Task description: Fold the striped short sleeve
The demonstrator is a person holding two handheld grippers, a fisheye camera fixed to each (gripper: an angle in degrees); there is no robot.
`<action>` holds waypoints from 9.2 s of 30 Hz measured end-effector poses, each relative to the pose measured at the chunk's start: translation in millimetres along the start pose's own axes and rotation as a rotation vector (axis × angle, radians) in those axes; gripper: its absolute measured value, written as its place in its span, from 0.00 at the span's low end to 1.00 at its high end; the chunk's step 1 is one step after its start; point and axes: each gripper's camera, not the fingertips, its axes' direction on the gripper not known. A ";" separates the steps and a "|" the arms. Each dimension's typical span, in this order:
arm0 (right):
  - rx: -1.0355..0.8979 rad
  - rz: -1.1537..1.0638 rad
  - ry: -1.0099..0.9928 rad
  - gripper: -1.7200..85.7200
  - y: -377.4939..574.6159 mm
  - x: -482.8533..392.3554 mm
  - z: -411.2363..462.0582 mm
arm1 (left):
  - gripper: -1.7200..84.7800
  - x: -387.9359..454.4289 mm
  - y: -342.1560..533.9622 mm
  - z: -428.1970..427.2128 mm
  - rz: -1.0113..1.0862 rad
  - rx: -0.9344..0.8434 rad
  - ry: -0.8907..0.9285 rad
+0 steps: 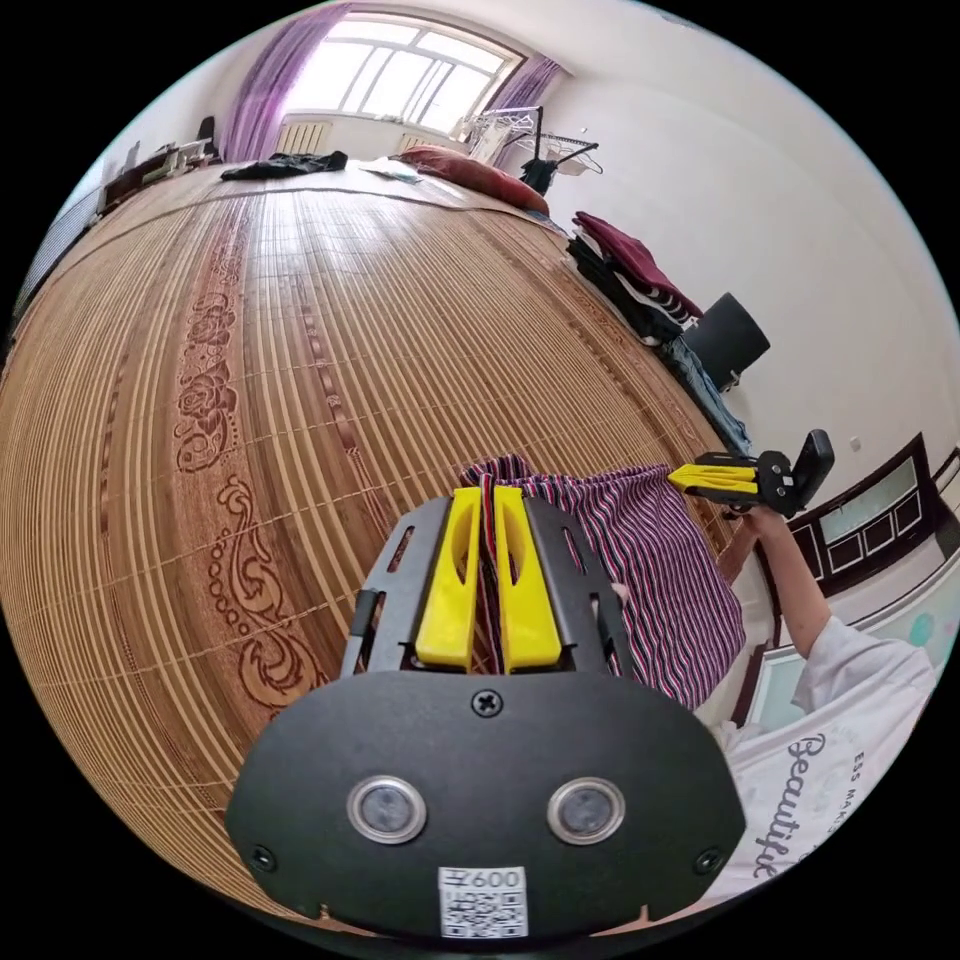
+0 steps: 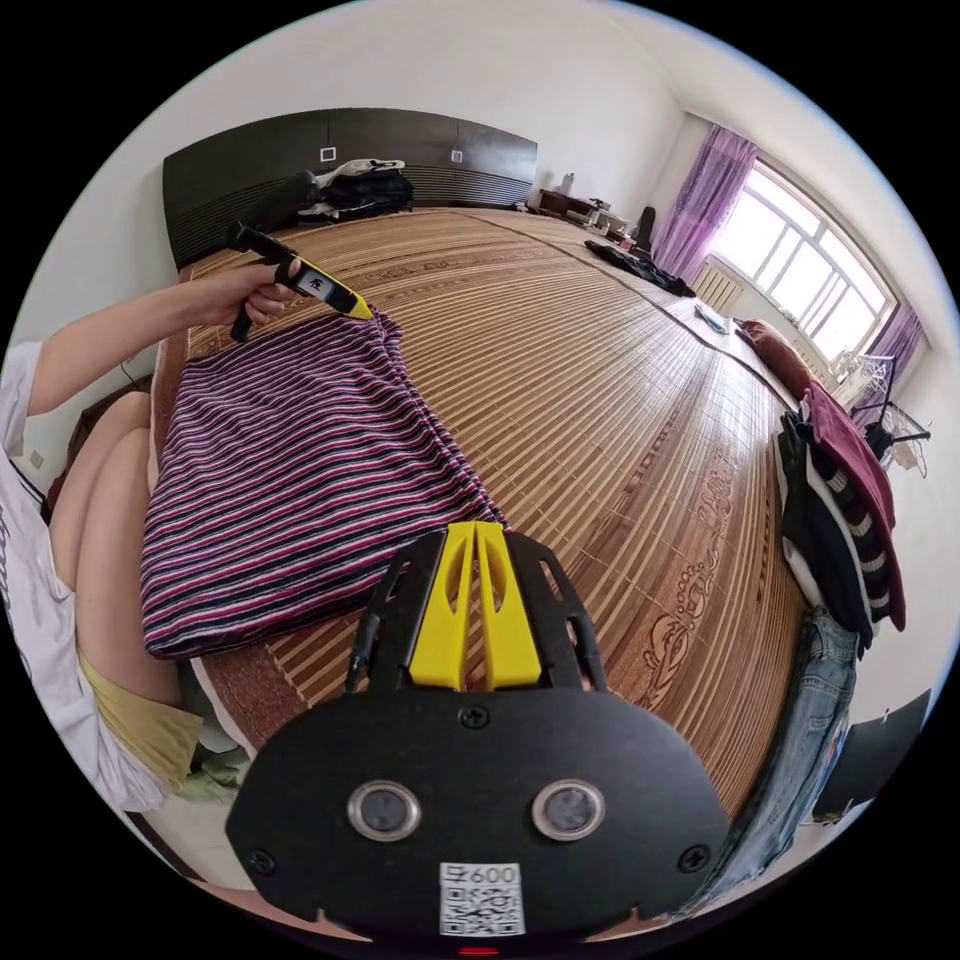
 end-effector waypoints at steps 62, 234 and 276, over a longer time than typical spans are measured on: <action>0.067 0.209 -0.014 0.01 -128.0 8.8 -177.3 | 0.03 -201.6 -12.8 -98.5 0.042 0.205 -0.102; 0.054 -0.785 0.377 0.01 346.5 -403.2 143.3 | 0.05 -383.1 412.9 -4.8 0.876 -0.006 -1.008; 0.141 -0.609 0.455 0.01 652.3 -395.0 280.0 | 0.05 -249.8 623.2 213.8 1.348 -0.060 -1.170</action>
